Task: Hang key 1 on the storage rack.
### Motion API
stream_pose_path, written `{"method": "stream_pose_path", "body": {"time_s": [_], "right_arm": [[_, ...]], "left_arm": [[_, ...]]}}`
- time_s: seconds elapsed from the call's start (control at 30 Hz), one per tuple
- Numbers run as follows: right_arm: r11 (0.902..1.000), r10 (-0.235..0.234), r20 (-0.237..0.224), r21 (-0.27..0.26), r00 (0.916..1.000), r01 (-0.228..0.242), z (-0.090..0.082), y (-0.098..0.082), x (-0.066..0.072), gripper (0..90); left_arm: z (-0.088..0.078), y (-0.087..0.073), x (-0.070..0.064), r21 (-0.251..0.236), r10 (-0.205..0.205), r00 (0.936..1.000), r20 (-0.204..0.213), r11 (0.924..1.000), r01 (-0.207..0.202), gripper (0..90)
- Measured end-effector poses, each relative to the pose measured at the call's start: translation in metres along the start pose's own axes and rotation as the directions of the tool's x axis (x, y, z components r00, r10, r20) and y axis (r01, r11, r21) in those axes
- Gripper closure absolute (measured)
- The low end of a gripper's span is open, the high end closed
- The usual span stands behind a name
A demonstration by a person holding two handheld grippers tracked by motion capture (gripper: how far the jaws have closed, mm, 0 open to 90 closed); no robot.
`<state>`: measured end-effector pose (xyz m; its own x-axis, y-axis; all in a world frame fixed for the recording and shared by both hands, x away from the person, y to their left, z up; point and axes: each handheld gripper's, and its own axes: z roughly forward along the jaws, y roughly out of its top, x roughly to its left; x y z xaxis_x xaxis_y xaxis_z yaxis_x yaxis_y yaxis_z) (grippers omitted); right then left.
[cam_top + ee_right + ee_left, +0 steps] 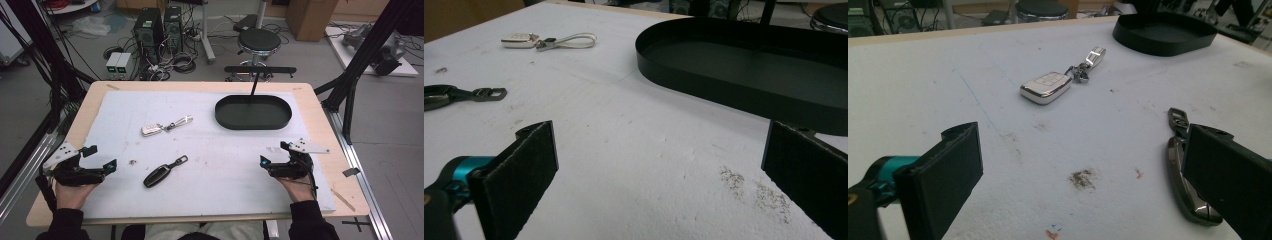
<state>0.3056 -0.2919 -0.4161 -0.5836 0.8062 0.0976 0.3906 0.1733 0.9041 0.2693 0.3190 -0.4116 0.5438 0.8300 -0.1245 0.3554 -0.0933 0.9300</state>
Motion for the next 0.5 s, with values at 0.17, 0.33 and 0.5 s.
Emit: {"method": "stream_pose_path", "body": {"time_s": [0.17,0.33,0.5], "right_arm": [[1.0000,0.002,0.005,-0.003,1.0000,-0.002,-0.003,0.000,0.002,0.8],[0.9999,-0.006,0.007,0.008,1.0000,0.006,-0.001,-0.001,0.002,0.8],[0.9999,-0.007,0.010,0.014,0.9999,0.007,0.000,-0.001,0.002,0.8]], "left_arm": [[0.006,0.007,0.000,0.050,0.022,0.9998,0.002,0.9985,-0.022,3.5],[0.010,0.010,0.002,0.066,0.012,0.9999,0.006,0.9977,-0.012,3.5],[0.015,0.018,0.005,0.084,0.017,0.9998,0.014,0.9963,-0.019,3.5]]}}
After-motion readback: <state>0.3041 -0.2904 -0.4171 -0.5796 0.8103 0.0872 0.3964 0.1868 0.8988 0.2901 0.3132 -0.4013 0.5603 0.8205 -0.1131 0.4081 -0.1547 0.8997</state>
